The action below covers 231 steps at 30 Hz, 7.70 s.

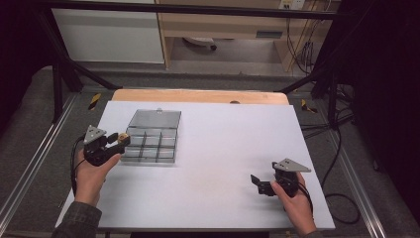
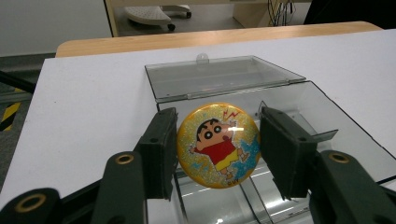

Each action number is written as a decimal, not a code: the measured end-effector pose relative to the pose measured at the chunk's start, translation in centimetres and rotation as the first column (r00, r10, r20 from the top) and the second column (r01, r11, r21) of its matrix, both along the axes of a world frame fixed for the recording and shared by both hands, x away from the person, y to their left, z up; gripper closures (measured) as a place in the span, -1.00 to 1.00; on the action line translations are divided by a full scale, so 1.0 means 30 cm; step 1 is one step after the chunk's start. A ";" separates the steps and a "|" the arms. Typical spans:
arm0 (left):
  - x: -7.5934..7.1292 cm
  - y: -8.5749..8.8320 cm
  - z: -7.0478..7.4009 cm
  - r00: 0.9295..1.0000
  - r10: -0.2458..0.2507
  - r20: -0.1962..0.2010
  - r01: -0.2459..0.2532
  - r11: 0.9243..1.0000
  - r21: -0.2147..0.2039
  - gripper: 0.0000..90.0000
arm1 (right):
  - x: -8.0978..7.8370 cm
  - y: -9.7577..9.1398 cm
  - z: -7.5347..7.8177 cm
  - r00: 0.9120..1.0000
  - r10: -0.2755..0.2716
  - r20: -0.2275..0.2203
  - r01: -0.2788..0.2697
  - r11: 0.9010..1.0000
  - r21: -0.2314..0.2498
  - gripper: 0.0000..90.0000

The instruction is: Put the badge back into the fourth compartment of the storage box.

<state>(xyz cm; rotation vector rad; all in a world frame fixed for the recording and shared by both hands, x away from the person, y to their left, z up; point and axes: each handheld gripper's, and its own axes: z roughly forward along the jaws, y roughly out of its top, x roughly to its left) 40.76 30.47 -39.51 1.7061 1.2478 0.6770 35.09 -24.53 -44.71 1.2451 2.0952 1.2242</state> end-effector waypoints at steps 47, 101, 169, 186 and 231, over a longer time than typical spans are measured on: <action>0.023 -0.046 -0.071 0.998 -0.021 -0.053 0.024 0.998 0.051 0.07 | 0.001 0.006 -0.003 1.000 0.009 -0.006 -0.009 1.000 -0.008 -0.95; 0.025 -0.062 -0.081 0.999 -0.018 -0.047 0.020 0.999 0.044 0.00 | -0.001 0.010 -0.004 1.000 0.015 -0.012 -0.015 1.000 -0.015 -0.95; 0.008 -0.093 -0.009 0.994 -0.042 0.097 0.051 0.994 -0.098 -0.87 | 0.000 0.012 -0.004 1.000 0.021 -0.008 -0.021 1.000 -0.017 -0.95; -0.011 -0.129 0.023 0.993 -0.091 0.071 0.099 0.989 -0.108 -0.86 | -0.002 0.014 -0.003 1.000 0.018 -0.010 -0.018 1.000 -0.017 -0.95; -0.172 -0.106 0.045 0.986 -0.167 0.003 0.167 0.984 -0.067 -0.85 | -0.004 0.007 -0.002 1.000 0.014 -0.014 -0.015 1.000 -0.013 -0.94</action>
